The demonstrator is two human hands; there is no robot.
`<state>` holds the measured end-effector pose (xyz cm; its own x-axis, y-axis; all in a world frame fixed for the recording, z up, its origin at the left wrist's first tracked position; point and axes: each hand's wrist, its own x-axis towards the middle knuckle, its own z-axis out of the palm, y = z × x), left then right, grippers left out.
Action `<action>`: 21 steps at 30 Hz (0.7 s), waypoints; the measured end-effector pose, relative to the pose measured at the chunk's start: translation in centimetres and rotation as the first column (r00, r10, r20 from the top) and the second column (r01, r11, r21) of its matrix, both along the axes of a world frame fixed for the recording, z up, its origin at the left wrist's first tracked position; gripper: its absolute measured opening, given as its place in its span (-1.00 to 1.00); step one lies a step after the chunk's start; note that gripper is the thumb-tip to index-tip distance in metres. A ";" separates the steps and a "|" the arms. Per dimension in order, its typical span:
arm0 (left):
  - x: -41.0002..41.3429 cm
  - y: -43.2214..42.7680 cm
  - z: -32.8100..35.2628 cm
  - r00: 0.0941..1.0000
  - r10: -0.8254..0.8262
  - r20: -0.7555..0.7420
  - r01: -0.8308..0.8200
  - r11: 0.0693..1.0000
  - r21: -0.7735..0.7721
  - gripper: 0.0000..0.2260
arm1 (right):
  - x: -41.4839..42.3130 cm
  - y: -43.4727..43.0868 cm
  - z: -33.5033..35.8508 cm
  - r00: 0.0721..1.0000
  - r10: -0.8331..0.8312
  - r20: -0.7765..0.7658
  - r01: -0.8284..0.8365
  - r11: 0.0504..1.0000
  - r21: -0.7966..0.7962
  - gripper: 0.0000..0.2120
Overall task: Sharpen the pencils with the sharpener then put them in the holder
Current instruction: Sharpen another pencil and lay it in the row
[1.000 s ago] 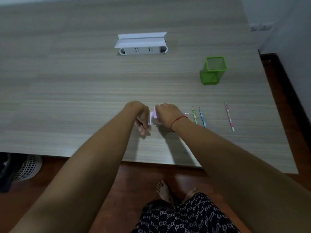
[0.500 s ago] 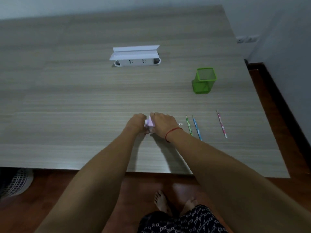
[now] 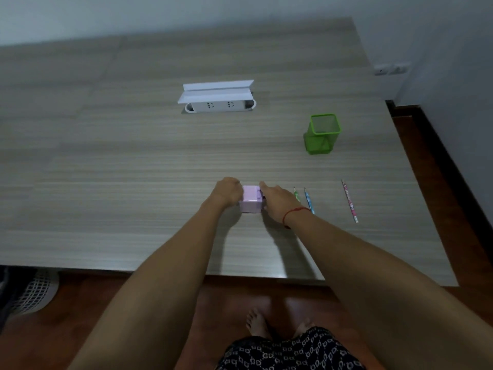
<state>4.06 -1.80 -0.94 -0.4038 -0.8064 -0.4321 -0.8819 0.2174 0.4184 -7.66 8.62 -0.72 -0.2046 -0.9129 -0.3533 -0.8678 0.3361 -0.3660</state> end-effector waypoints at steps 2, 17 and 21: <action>-1.1 1.5 0.1 0.993 0.044 -0.105 -0.043 0.999 0.011 -0.61 | 0.1 0.1 0.1 1.000 0.004 0.013 -0.004 1.000 -0.024 -0.46; -1.7 3.5 -2.8 0.952 0.198 -0.235 -0.198 0.980 0.028 -0.65 | -1.1 1.1 0.7 0.934 0.155 -0.321 -0.157 0.987 0.019 -0.73; -1.6 4.3 -2.0 0.926 0.239 -0.293 -0.211 0.970 0.124 -0.69 | -1.6 1.5 1.1 0.915 0.169 -0.366 -0.171 0.985 0.027 -0.71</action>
